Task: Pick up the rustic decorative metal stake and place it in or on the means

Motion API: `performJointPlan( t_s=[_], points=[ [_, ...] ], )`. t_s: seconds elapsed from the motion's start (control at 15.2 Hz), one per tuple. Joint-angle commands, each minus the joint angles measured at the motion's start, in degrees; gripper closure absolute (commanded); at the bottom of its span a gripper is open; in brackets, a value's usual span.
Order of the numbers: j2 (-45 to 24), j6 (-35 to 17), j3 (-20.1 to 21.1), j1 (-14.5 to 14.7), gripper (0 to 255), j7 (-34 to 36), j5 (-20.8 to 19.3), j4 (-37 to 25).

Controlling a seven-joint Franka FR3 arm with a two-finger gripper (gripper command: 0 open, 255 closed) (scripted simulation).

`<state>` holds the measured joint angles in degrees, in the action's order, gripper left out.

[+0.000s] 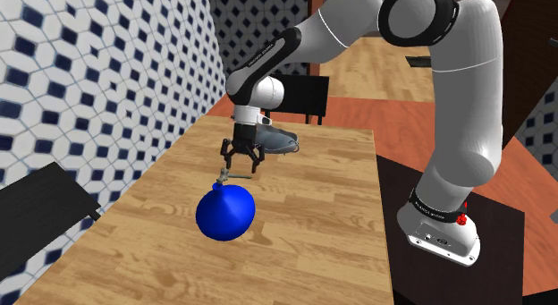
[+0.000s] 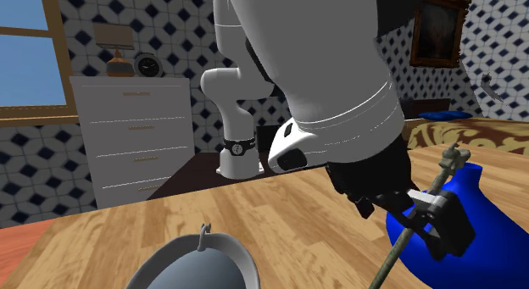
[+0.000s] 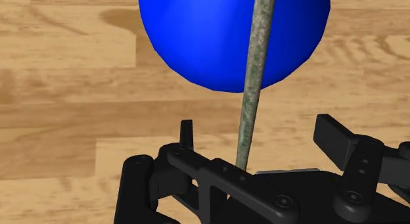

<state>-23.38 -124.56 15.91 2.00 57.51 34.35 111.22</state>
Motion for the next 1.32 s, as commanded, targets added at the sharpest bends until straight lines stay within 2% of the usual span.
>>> performJointPlan(
  t_s=[0.0, 0.13, 0.66, 0.73, 1.25],
  points=[
    [-0.74, -1.33, 0.25, 0.44, 0, -0.12, 0.36, 0.38],
    [-1.79, -2.95, 0.56, 1.01, 0, -0.32, 0.73, 0.73],
    [-1.79, -2.94, 0.56, 1.01, 0, -0.32, 0.72, 0.72],
    [-1.79, -2.94, 0.56, 1.01, 255, -0.32, 0.72, 0.72],
    [-1.79, -2.94, 0.56, 1.01, 255, -0.32, 0.72, 0.72]
  ],
)
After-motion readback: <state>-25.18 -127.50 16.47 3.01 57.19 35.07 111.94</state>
